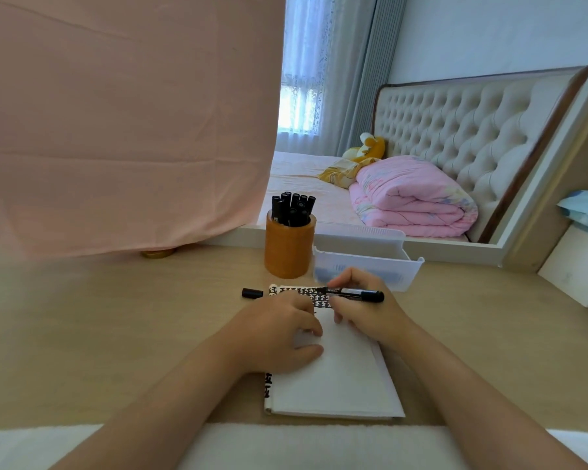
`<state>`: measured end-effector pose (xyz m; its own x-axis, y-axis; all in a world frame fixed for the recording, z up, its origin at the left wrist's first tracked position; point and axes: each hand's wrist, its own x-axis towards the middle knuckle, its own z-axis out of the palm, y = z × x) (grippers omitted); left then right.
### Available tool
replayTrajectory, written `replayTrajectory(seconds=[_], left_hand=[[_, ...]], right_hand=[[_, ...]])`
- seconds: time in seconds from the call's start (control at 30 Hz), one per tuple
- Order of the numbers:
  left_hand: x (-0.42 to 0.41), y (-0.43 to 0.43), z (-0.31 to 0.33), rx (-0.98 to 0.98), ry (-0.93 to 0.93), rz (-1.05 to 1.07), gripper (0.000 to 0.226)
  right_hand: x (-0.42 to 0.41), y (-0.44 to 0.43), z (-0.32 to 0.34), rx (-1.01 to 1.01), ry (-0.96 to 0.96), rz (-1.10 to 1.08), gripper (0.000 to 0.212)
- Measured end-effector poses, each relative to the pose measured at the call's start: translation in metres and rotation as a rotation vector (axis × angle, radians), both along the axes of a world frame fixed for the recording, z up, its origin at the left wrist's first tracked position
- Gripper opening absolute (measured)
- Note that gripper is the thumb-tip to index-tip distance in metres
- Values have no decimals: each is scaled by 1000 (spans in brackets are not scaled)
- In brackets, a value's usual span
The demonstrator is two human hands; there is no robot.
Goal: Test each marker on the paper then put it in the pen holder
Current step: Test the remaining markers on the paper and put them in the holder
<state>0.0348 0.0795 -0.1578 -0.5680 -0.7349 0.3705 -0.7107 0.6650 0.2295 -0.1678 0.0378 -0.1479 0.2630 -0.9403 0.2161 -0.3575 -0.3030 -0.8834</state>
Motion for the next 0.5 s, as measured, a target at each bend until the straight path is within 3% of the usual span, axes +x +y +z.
replayTrajectory(seconds=[0.27,0.5], left_hand=[[7,1,-5,68,59,1,38],[6,0,-5,112,67,19,37]], right_hand=[[1,-8,-5,28,49,-41,9],[-1,-8,-9,-21,102,-58,18]])
